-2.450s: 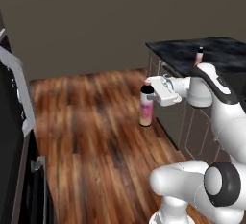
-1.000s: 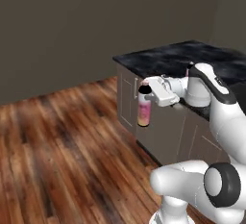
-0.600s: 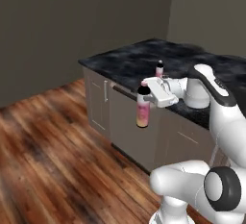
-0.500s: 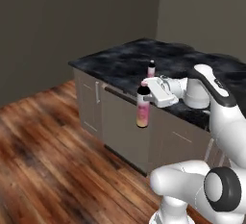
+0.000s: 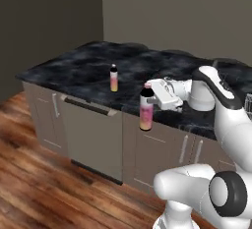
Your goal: Place the large bottle from the dining counter next to the other large bottle outside the sink, and place the small bottle from the dining counter next to the other small bottle inside the sink.
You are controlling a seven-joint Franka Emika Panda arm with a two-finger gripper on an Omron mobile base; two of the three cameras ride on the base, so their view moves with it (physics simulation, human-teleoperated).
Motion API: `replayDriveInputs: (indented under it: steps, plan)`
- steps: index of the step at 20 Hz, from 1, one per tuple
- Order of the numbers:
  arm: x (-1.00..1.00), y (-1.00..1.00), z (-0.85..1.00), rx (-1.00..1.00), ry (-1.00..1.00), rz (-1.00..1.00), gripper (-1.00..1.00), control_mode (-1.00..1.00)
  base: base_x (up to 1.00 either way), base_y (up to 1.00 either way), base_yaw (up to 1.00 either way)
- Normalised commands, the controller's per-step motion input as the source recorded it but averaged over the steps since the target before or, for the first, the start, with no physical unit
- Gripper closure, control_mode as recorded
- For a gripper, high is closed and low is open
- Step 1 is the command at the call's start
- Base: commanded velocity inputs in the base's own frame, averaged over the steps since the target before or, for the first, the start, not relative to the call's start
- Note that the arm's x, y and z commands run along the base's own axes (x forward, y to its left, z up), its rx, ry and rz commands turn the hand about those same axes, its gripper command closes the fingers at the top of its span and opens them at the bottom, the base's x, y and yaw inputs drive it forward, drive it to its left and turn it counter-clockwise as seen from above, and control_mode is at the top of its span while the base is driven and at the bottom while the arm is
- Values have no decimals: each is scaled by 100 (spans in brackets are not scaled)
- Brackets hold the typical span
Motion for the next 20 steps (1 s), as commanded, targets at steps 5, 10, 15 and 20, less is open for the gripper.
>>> replayDriveInputs:
  steps: [5, 10, 15, 20]
  plan:
    - [0, 0, 0, 0, 0, 0, 100, 100, 33, 18, -46]
    - [0, 0, 0, 0, 0, 0, 100, 100, 35, 21, -45]
    - [0, 0, 0, 0, 0, 0, 100, 100, 38, 25, -44]
    - [0, 0, 0, 0, 0, 0, 100, 100, 39, 31, -42]
